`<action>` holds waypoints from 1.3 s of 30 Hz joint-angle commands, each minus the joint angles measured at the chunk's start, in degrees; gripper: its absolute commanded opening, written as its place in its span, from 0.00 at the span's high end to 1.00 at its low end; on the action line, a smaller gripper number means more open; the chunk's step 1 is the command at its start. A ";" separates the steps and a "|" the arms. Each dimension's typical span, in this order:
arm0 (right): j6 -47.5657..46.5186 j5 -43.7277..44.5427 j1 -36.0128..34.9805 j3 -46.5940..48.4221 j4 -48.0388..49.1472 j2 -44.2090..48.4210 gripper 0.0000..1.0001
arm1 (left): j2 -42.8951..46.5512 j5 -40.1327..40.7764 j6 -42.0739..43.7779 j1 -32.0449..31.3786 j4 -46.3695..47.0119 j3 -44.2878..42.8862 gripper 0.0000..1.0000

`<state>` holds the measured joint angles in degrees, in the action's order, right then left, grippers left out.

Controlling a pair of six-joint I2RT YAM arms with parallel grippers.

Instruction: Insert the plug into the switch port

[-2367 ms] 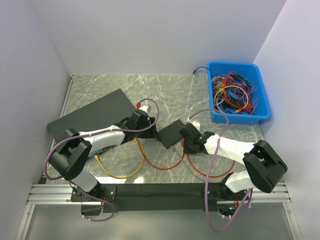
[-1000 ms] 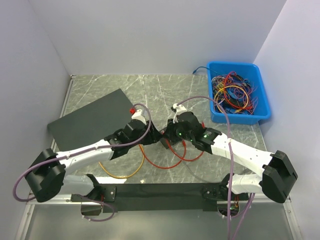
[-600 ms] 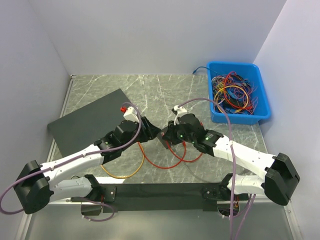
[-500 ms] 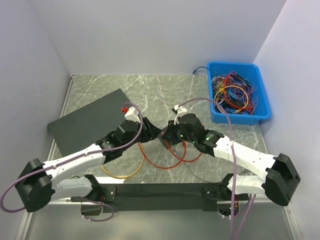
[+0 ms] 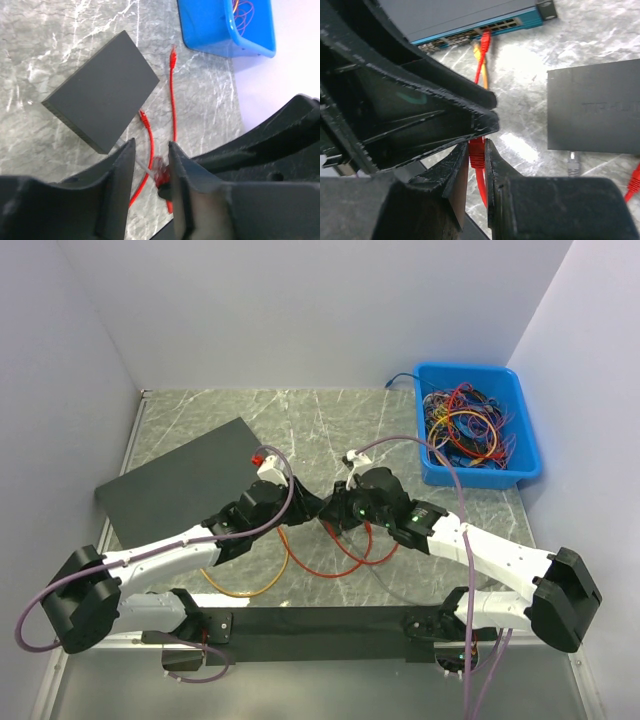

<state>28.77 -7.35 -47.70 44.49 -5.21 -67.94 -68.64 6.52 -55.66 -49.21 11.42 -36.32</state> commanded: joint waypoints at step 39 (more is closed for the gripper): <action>-0.39 8.40 -5.73 -3.45 6.44 2.29 0.53 | 0.26 3.14 -2.52 -0.36 0.97 -0.42 0.99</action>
<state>28.91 -1.48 -52.95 38.89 0.14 -65.52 -69.14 8.67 -57.93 -49.43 11.94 -36.32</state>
